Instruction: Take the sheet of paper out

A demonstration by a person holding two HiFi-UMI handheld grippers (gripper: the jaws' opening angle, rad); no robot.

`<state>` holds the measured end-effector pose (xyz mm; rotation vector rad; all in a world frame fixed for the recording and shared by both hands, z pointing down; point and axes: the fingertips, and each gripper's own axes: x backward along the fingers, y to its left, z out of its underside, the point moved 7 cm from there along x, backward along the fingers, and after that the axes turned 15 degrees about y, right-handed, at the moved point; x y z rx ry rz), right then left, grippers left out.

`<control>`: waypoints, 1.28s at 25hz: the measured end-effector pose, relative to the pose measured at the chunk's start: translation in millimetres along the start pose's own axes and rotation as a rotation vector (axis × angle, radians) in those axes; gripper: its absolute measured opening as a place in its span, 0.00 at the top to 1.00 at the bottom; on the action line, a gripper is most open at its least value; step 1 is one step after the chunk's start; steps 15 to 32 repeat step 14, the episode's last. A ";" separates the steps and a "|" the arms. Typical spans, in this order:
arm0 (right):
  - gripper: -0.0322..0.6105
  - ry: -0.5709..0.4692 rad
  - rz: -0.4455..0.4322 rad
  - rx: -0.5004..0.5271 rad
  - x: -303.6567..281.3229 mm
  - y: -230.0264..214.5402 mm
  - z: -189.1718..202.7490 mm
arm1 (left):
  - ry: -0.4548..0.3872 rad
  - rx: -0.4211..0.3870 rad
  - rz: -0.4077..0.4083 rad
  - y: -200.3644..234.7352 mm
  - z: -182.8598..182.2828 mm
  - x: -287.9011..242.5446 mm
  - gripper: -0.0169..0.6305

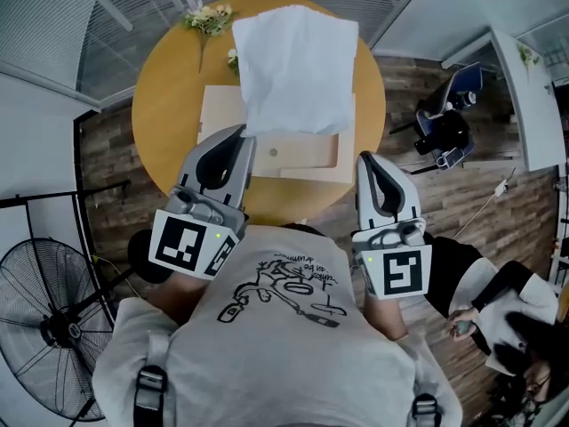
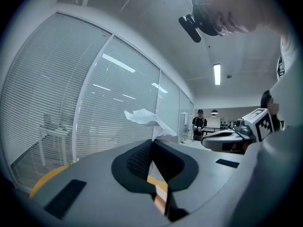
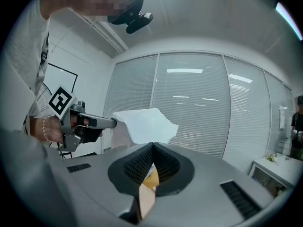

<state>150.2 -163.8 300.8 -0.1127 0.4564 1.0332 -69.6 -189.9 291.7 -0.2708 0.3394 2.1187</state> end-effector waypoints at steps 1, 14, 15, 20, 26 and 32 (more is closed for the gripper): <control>0.94 0.001 0.001 0.001 0.5 0.0 -0.1 | 0.001 0.001 0.001 0.0 0.2 0.2 0.94; 0.94 -0.036 0.035 -0.062 -2.3 -1.9 -5.8 | 0.009 0.007 0.010 2.9 2.6 -3.8 0.94; 0.94 -0.036 0.035 -0.062 -2.3 -1.9 -5.8 | 0.009 0.007 0.010 2.9 2.6 -3.8 0.94; 0.94 -0.036 0.035 -0.062 -2.3 -1.9 -5.8 | 0.009 0.007 0.010 2.9 2.6 -3.8 0.94; 0.94 -0.036 0.035 -0.062 -2.3 -1.9 -5.8 | 0.009 0.007 0.010 2.9 2.6 -3.8 0.94; 0.94 -0.036 0.035 -0.062 -2.3 -1.9 -5.8 | 0.009 0.007 0.010 2.9 2.6 -3.8 0.94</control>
